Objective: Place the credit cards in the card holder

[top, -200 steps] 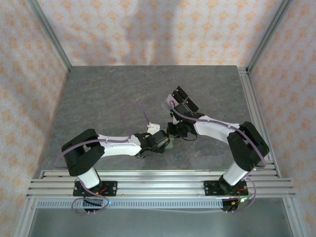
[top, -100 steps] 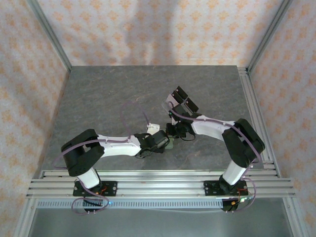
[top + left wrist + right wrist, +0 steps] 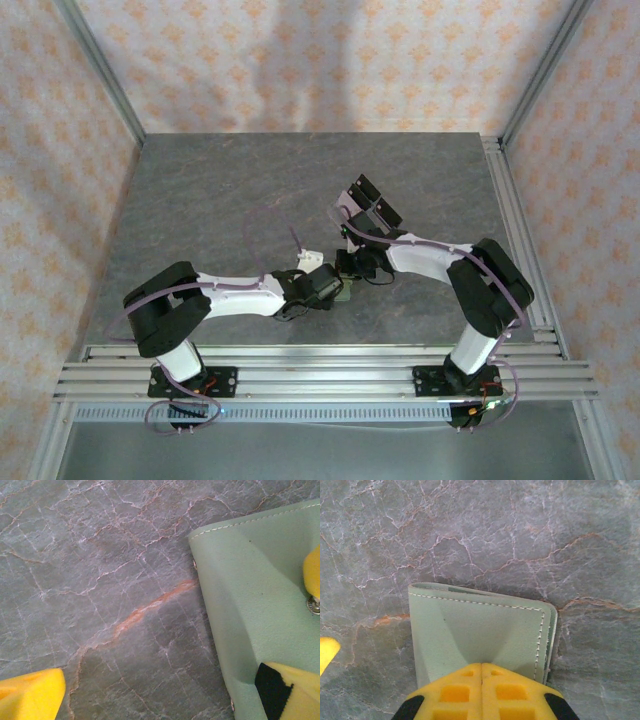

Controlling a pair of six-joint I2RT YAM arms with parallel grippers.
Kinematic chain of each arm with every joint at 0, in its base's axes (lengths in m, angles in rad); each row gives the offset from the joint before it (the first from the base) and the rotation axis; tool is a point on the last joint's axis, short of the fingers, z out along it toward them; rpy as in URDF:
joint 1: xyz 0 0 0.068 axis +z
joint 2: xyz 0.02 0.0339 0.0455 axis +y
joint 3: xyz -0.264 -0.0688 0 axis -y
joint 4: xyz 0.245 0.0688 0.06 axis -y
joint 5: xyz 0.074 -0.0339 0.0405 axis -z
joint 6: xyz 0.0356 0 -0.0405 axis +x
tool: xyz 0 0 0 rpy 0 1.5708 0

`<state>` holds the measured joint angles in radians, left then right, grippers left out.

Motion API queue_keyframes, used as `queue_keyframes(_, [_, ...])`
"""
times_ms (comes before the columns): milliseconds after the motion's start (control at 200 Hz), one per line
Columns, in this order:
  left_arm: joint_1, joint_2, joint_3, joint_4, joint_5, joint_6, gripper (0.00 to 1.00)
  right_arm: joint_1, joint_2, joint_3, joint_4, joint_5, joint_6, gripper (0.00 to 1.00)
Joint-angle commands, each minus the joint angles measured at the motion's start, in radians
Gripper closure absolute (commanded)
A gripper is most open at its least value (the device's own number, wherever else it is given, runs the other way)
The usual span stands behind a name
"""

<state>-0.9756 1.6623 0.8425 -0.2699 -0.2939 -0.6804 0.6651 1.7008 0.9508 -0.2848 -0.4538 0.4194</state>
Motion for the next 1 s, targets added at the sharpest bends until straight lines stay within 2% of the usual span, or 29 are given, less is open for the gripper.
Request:
queue_keyframes(0, [-0.005, -0.01, -0.021, -0.052, -0.037, 0.001, 0.0, 0.009, 0.032, -0.041, -0.024, 0.019, 0.012, 1.0])
queue_keyframes(300, [-0.004, -0.01, -0.02, -0.055, -0.04, 0.002, 0.0, 0.025, -0.019, -0.111, -0.014, 0.022, 0.027, 1.0])
queue_keyframes(686, [-0.004, -0.007, -0.018, -0.06, -0.041, -0.001, 0.0, 0.03, -0.062, -0.121, 0.006, 0.006, 0.024, 1.0])
queue_keyframes(996, [-0.005, 0.0, -0.01, -0.058, -0.04, 0.0, 0.0, 0.087, -0.036, -0.153, -0.003, 0.088, 0.021, 1.0])
